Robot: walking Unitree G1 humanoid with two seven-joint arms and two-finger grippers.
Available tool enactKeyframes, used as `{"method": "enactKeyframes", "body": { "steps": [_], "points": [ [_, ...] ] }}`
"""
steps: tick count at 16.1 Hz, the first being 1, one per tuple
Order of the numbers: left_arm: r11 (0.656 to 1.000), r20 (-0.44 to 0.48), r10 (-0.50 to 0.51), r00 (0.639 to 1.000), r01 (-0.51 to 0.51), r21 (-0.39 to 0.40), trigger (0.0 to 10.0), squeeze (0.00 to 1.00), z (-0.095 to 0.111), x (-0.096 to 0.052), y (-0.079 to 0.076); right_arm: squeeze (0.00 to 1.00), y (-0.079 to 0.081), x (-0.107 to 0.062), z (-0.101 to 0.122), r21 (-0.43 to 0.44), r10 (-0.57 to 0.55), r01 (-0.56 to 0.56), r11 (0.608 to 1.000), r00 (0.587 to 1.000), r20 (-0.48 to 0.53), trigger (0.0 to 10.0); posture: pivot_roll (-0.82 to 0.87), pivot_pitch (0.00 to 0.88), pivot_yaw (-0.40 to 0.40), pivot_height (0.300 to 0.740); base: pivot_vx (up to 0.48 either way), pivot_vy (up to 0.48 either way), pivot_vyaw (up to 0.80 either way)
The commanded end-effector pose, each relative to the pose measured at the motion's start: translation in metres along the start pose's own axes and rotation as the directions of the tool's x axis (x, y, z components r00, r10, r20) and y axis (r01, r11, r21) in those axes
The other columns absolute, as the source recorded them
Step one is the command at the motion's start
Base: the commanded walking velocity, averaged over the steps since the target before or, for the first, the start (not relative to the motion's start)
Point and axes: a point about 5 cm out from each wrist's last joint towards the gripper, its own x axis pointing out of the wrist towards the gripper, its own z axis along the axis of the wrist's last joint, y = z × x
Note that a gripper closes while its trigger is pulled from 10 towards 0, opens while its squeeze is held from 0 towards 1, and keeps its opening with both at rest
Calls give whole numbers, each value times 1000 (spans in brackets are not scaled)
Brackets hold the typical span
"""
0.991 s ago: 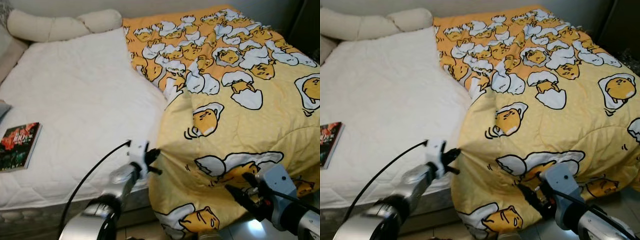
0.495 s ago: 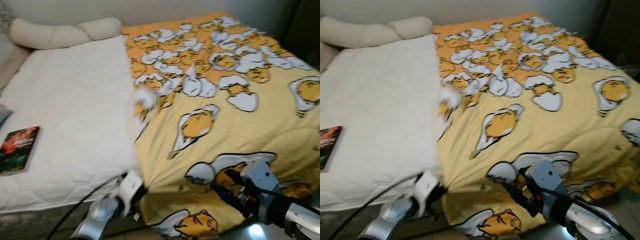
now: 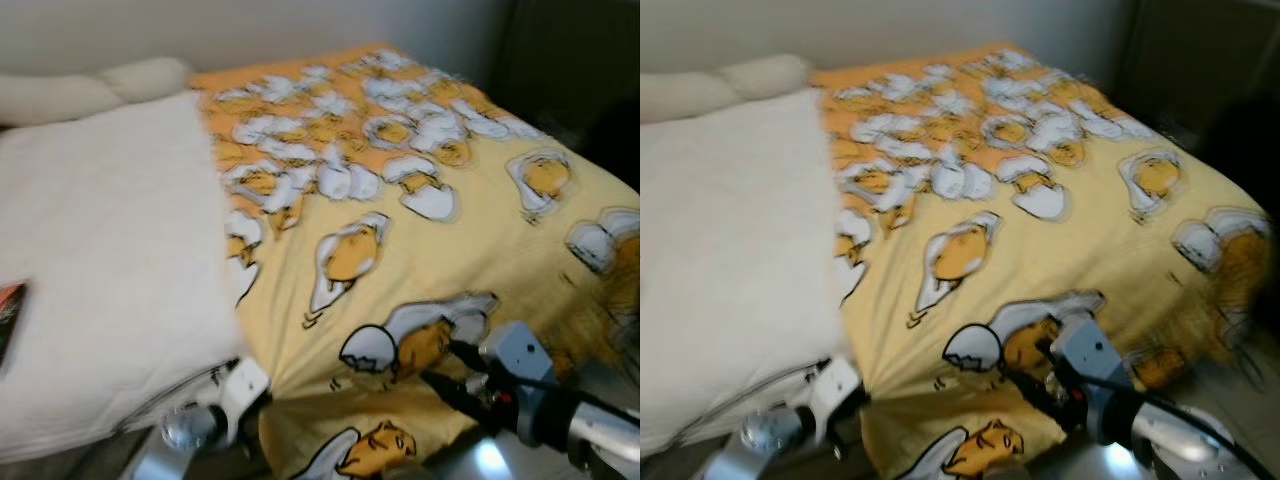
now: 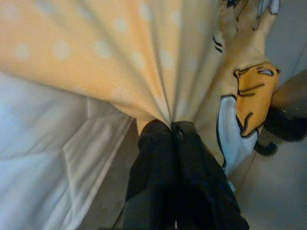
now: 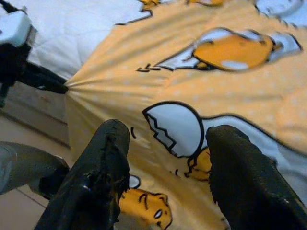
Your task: Clean up the room
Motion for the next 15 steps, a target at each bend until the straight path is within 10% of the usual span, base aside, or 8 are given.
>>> {"method": "enactKeyframes", "body": {
  "steps": [1, 3, 4, 5, 12, 15],
  "points": [
    [1000, -94, 0, 996, 2, 15, 0, 0, -14, -8, 7, 0, 2, 3, 2, -2, 14, -14, 1000, 1000, 23, 10000, -306, 0, 117, 740, 0, 0, 0],
    [999, -117, -19, 993, 23, 39, 0, 0, -15, -8, 7, 0, 2, 4, 1, -2, 14, -14, 1000, 1000, 24, 10000, -304, 0, 123, 740, 0, 0, 0],
    [997, -140, 20, 990, -10, 72, 2431, 0, -17, -8, 10, 0, 2, 5, 1, -1, 13, -13, 1000, 1000, 27, 10000, -305, 0, 127, 740, 0, 0, 0],
    [999, -123, 50, 991, -51, -1, 10000, 1000, -17, -9, 14, 0, 3, 6, 1, 0, 9, -9, 1000, 999, 34, 10000, -304, 0, 132, 740, 0, 0, 0],
    [1000, -153, 16, 988, -16, 5, 10000, 1000, -13, -20, 29, 0, 0, 18, 3, 1, -2, 2, 1000, 998, 66, 10000, -275, 0, 152, 740, 0, 0, 0],
    [955, 195, 287, 938, -263, -138, 10000, 1000, 29, -26, 57, 0, -3, 32, 7, 29, -165, 162, 986, 977, 134, 10000, -254, 0, 166, 740, 0, 0, 0]
  ]
}}
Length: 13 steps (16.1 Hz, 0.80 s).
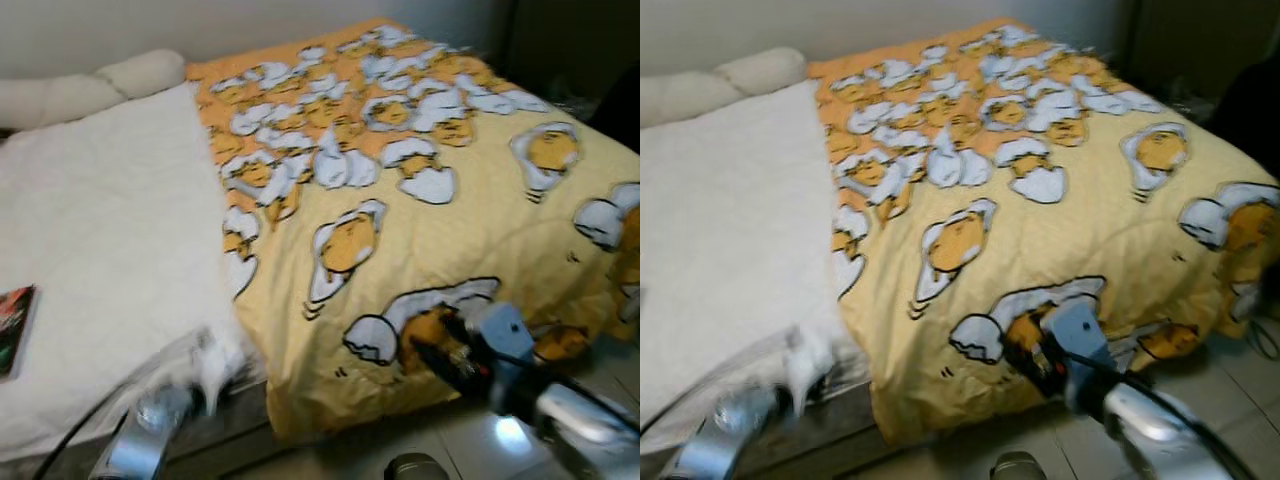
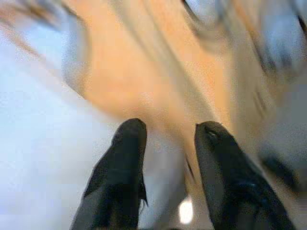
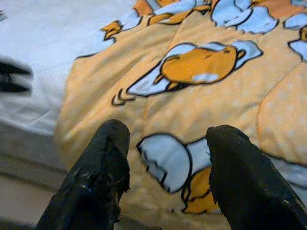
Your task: Clean up the room
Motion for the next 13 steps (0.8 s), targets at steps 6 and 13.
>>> {"method": "enactKeyframes", "body": {
  "steps": [6, 13],
  "points": [
    [940, 304, 327, 895, -274, -202, 10000, 835, 78, -19, 13, 0, -21, 23, 1, 147, -464, 449, 881, 882, 83, 10000, -117, 0, 107, 740, 0, -286, 0],
    [848, 245, 512, 823, -439, -297, 10000, 835, 77, -25, 26, 0, -32, 48, 6, 124, -492, 478, 869, 861, 131, 10000, -54, 0, 53, 740, 0, -480, 0]
  ]
}}
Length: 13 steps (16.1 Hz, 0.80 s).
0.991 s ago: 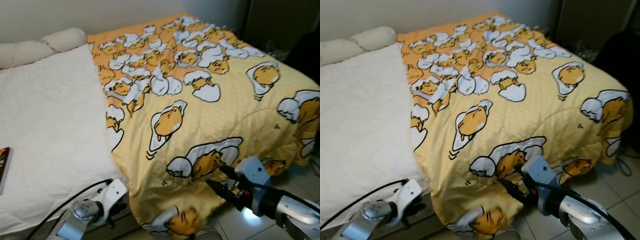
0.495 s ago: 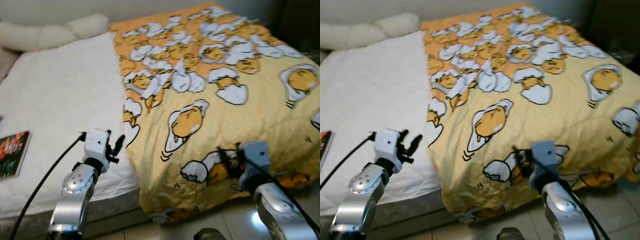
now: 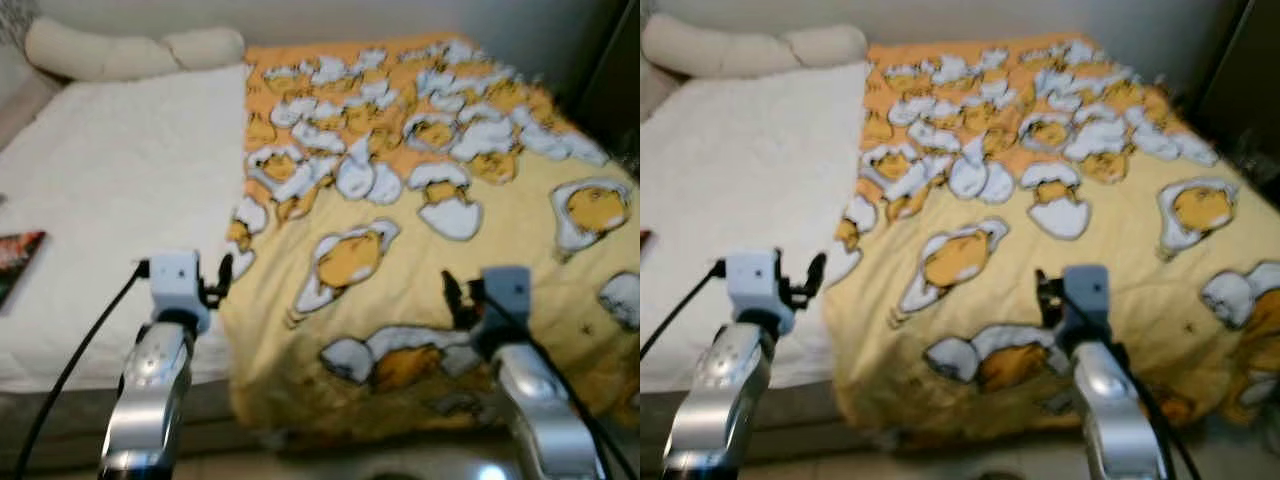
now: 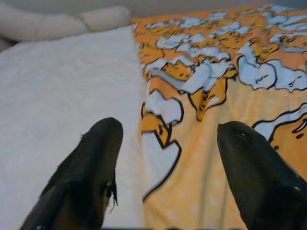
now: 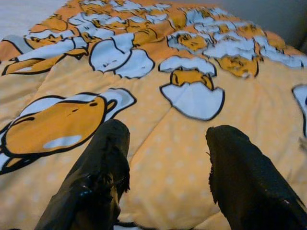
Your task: Clean up the room
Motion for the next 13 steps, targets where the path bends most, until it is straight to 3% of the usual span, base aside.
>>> {"method": "enactKeyframes", "body": {
  "steps": [1, 5, 13],
  "points": [
    [1000, -7, 24, 1000, -23, 10, 10000, 835, -1, -1, 3, 0, 0, 4, 5, -17, 6, -6, 1000, 1000, 26, 10000, -51, 0, 50, 740, 0, -480, 0],
    [997, -27, 29, 999, -26, 72, 10000, 835, -8, -5, 3, 0, 6, 13, 1, -16, 57, -56, 998, 998, 15, 10000, -15, 0, 2, 740, 0, -480, 0],
    [996, -35, -9, 999, 12, 91, 10000, 835, -9, 11, -9, 0, 9, 16, -13, 12, 26, -25, 1000, 999, -29, 10000, -52, 0, 31, 740, 0, -480, 0]
  ]
}}
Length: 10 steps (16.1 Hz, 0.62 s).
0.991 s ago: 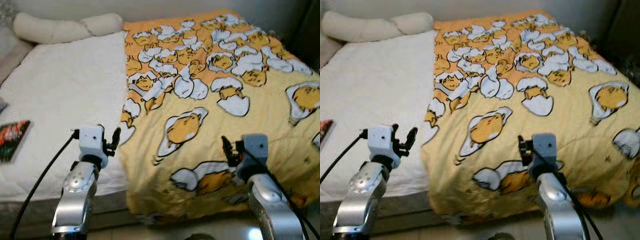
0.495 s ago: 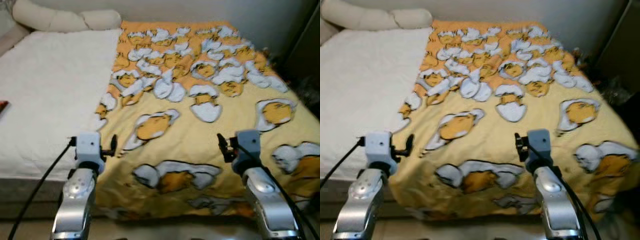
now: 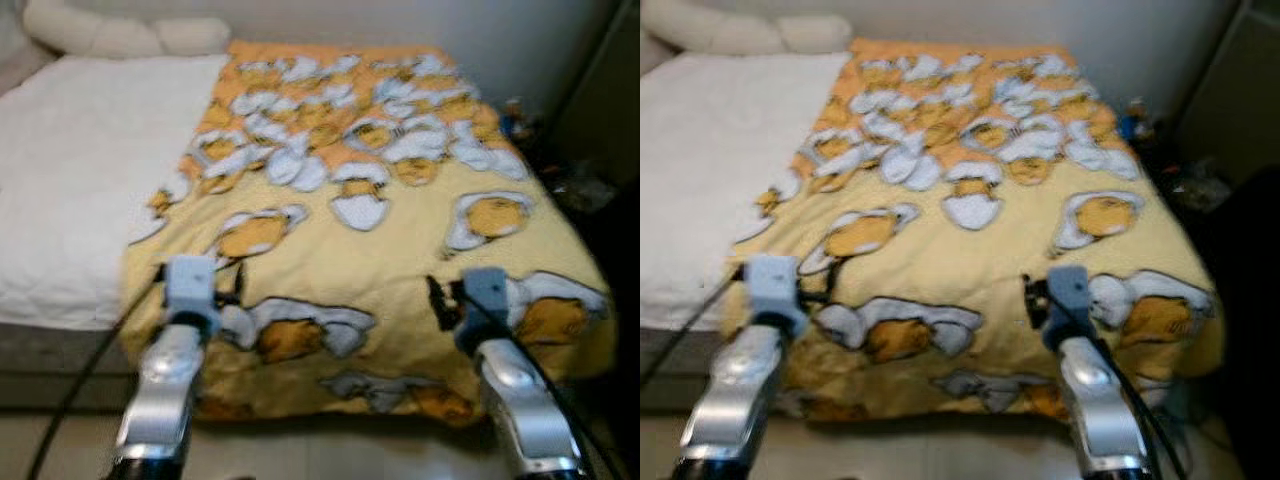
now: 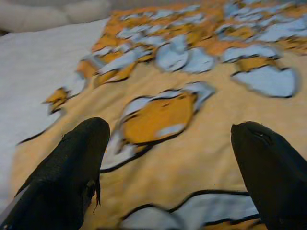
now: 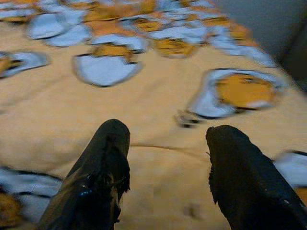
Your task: Clean up the room
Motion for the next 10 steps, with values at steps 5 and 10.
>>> {"method": "enactKeyframes", "body": {
  "steps": [5, 10],
  "points": [
    [1000, -13, 9, 1000, -8, 16, 10000, 835, -3, 5, 5, 0, -3, -1, -2, -3, -27, 27, 1000, 1000, 1, 10000, -65, 0, 48, 740, 0, -480, 0],
    [1000, 7, -12, 1000, 12, -14, 10000, 765, -2, 11, -1, 0, -9, 0, -4, 11, -57, 57, 998, 998, -32, 10000, -85, 0, 45, 740, 0, -177, -249]
  ]
}}
